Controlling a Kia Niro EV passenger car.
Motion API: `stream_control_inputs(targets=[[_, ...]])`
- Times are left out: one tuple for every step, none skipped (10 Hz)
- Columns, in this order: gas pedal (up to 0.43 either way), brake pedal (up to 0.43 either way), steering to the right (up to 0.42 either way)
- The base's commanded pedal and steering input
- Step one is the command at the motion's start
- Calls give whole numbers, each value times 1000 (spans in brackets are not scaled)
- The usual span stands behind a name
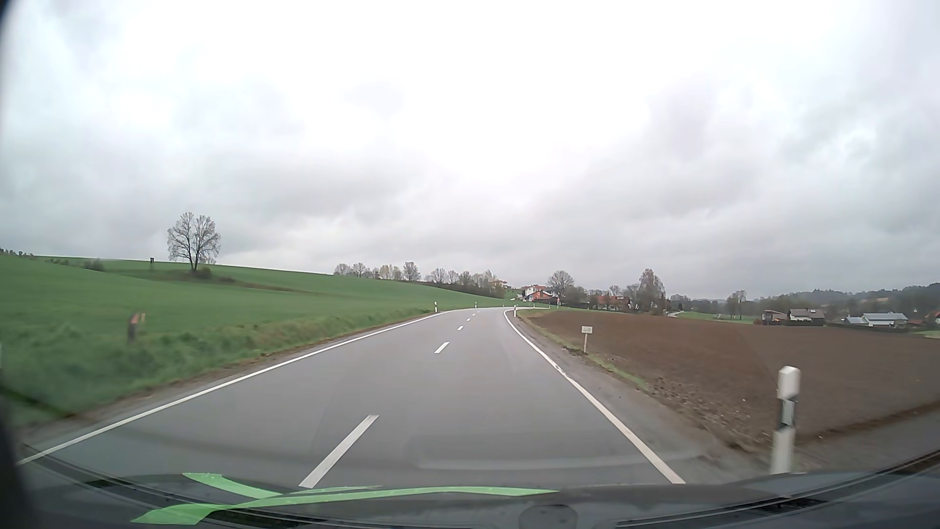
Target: Follow the waypoints while adhering to traffic rules and regulations
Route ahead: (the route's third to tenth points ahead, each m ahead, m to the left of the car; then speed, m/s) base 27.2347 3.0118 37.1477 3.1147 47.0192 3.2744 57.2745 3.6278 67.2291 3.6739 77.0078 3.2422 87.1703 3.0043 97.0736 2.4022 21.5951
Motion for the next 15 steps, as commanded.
stream_control_inputs(targets=[[220, 0, -14], [150, 0, -17], [138, 0, -17], [150, 0, -15], [157, 0, -13], [177, 0, -11], [189, 0, -8], [189, 0, -6], [197, 0, -6], [197, 0, -5], [197, 0, -4], [197, 0, -1], [197, 0, -1], [197, 0, 0], [197, 0, 1]])
